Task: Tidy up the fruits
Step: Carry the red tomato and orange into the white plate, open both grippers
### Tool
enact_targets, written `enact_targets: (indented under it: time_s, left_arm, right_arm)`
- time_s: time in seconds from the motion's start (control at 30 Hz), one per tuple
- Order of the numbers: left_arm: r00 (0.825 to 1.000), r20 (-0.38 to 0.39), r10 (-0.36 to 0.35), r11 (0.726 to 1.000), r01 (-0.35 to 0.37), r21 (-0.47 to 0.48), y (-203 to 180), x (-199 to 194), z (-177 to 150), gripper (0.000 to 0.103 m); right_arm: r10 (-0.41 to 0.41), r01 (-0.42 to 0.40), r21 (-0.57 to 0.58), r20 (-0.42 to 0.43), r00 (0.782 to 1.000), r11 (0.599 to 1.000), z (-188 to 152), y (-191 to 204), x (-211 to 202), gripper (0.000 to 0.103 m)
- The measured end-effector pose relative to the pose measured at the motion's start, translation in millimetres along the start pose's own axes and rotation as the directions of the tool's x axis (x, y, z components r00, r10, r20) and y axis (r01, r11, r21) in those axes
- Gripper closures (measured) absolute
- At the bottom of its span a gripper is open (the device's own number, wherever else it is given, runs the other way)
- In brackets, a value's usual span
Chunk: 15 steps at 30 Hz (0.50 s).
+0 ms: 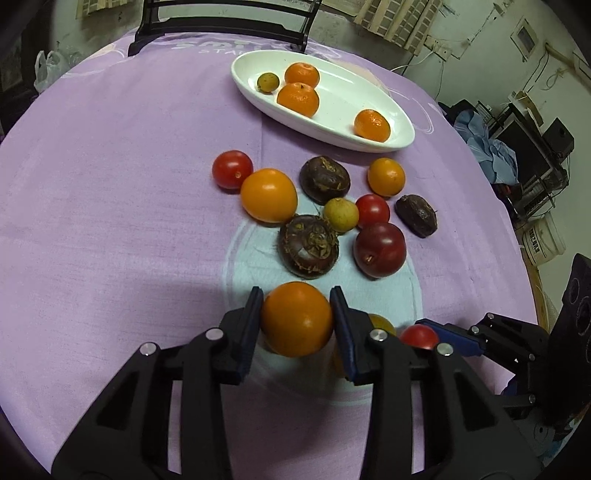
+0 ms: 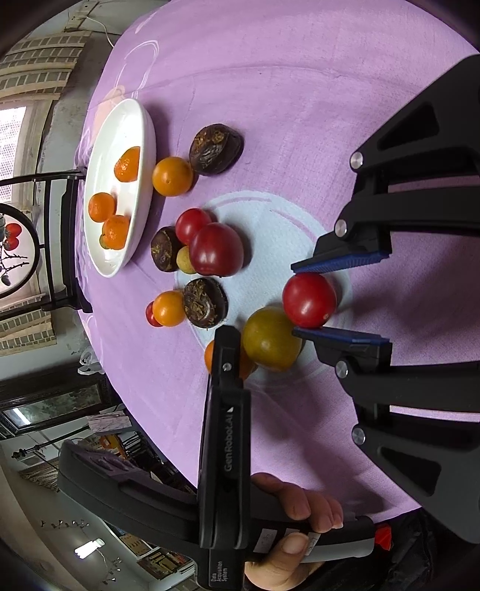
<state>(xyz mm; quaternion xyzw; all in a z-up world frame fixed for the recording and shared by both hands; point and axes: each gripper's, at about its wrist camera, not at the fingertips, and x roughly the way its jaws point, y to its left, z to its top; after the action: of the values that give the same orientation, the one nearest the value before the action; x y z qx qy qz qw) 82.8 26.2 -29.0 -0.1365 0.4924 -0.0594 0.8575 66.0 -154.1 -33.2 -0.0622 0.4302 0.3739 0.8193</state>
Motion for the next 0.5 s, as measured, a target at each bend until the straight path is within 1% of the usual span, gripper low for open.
enact_targets:
  time_s: [0.13,0.27,0.33,0.43,0.47,0.5]
  left_arm:
    - [0.999,0.038,-0.008,1.000,0.007,0.011,-0.6,-14.6,5.0,0.065]
    - [0.996,0.085,-0.019,0.999,0.015,0.052,-7.2,-31.6,15.0,0.065]
    - [0.993,0.111,-0.041,0.996,0.033,0.079,-12.8,-39.5,24.0,0.065]
    - [0.985,0.161,-0.058,0.992,0.038,0.122,-22.8,-47.2,43.4,0.065]
    - [0.983,0.174,-0.061,0.991,0.039,0.127,-24.7,-48.4,50.9,0.065]
    - [0.980,0.186,-0.069,0.991,0.046,0.126,-26.5,-48.7,60.8,0.065]
  right_arm:
    - [-0.027,0.027,-0.007,0.024,0.999,1.000,1.1,1.7,-5.6,0.074]
    - [-0.078,0.079,-0.017,0.087,0.993,0.997,11.7,4.4,-25.4,0.074]
    - [-0.106,0.110,-0.022,0.129,0.986,0.994,21.4,2.4,-39.5,0.074]
    - [-0.155,0.162,-0.020,0.200,0.967,0.987,41.8,-5.6,-58.7,0.074]
    - [-0.171,0.179,-0.014,0.228,0.958,0.984,52.4,-10.4,-64.5,0.074]
    - [-0.177,0.184,-0.008,0.239,0.955,0.983,58.9,-14.8,-66.2,0.074]
